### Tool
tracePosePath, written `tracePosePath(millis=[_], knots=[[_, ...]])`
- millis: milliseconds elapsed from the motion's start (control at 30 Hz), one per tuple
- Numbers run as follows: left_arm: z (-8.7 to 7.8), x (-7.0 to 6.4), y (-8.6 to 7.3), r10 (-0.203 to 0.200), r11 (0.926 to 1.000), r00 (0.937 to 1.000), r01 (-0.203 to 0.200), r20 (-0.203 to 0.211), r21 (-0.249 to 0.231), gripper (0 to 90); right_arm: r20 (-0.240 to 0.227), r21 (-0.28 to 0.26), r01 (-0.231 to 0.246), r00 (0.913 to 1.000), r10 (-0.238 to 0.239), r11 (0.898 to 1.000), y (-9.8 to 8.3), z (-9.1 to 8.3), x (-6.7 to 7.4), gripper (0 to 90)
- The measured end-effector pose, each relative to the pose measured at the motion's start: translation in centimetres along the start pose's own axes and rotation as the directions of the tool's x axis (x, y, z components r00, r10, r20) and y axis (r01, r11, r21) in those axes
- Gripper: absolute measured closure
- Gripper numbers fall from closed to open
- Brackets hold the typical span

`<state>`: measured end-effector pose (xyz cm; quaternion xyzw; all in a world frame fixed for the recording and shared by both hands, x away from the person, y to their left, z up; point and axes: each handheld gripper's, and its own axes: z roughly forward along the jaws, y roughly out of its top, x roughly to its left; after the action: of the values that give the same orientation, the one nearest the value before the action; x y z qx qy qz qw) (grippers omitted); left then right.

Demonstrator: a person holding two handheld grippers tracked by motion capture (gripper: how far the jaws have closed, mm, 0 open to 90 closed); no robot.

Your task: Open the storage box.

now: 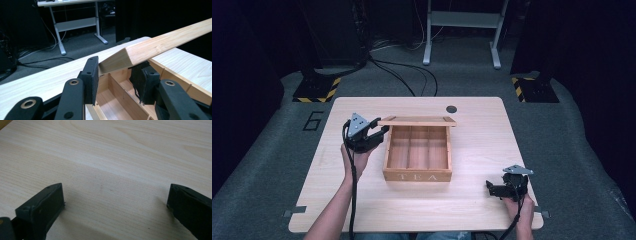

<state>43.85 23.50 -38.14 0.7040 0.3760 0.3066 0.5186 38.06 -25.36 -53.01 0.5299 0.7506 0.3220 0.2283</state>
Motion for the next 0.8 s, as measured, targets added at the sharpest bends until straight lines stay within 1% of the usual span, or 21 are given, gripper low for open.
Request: tracePosePath(millis=[100, 133, 200, 233, 267, 333, 400, 500, 533, 633, 700, 767, 800], knots=[[0.2, 0.1, 0.4, 0.002, 1.0000, 1.0000, -0.002, -0.002, 0.000, 58.4, -0.001, 0.004, -0.005, 1.0000, 0.005, 1.000, 0.0, 0.0, 0.0, 0.5], [0.3, 0.4, 0.8, -0.001, 1.0000, 1.0000, 0.001, 0.004, 0.004, 58.4, 0.000, 0.008, -0.004, 1.0000, 0.004, 1.000, 0.0, 0.0, 0.0, 0.5], [0.4, 0.7, 1.2, -0.007, 0.9999, 0.9999, 0.007, 0.011, 0.010, 58.5, -0.003, 0.008, -0.004, 1.0000, 0.004, 1.000, 0.0, 0.0, 0.0, 0.5], [0.4, 0.7, 1.2, -0.007, 0.9999, 0.9999, 0.007, 0.011, 0.010, 58.6, -0.001, 0.006, 0.004, 1.0000, -0.004, 1.000, 0.0, 0.0, -0.1, 0.5], [0.6, 0.9, 1.6, -0.009, 0.9999, 0.9998, 0.009, 0.016, 0.012, 58.7, -0.001, 0.010, -0.004, 1.0000, 0.004, 1.000, 0.0, 0.0, 0.0, 0.5], [0.7, 1.1, 1.9, -0.010, 0.9999, 0.9998, 0.010, 0.019, 0.011, 58.8, -0.001, 0.009, -0.003, 1.0000, 0.003, 1.000, 0.0, 0.0, 0.0, 0.5], [0.7, 1.2, 2.1, -0.011, 0.9998, 0.9997, 0.010, 0.024, 0.017, 58.9, -0.002, 0.009, -0.003, 1.0000, 0.003, 1.000, 0.0, 0.0, 0.0, 0.5], [0.8, 1.3, 2.1, -0.016, 0.9998, 0.9996, 0.015, 0.025, 0.010, 58.9, -0.001, 0.009, -0.002, 1.0000, 0.002, 1.000, 0.0, 0.0, 0.0, 0.5], [0.9, 1.4, 2.3, -0.020, 0.9997, 0.9994, 0.019, 0.028, 0.012, 58.9, -0.001, 0.001, -0.006, 1.0000, 0.006, 1.000, 0.0, 0.0, 0.0, 0.5], [1.0, 1.6, 2.5, -0.029, 0.9995, 0.9990, 0.028, 0.034, 0.016, 58.8, 0.001, 0.003, -0.004, 1.0000, 0.004, 1.000, 0.0, 0.0, 0.0, 0.5], [1.1, 1.6, 2.6, -0.022, 0.9996, 0.9993, 0.022, 0.030, 0.016, 59.0, -0.002, 0.010, -0.001, 1.0000, 0.001, 1.000, 0.0, 0.0, 0.0, 0.5], [1.1, 1.6, 2.6, -0.019, 0.9998, 0.9994, 0.018, 0.029, 0.012, 59.1, -0.002, 0.007, -0.009, 1.0000, 0.009, 1.000, 0.0, 0.0, 0.0, 0.5], [1.1, 1.6, 2.6, -0.019, 0.9997, 0.9994, 0.019, 0.028, 0.012, 59.1, -0.003, 0.005, -0.003, 1.0000, 0.003, 1.000, 0.0, 0.0, -0.1, 0.5]])
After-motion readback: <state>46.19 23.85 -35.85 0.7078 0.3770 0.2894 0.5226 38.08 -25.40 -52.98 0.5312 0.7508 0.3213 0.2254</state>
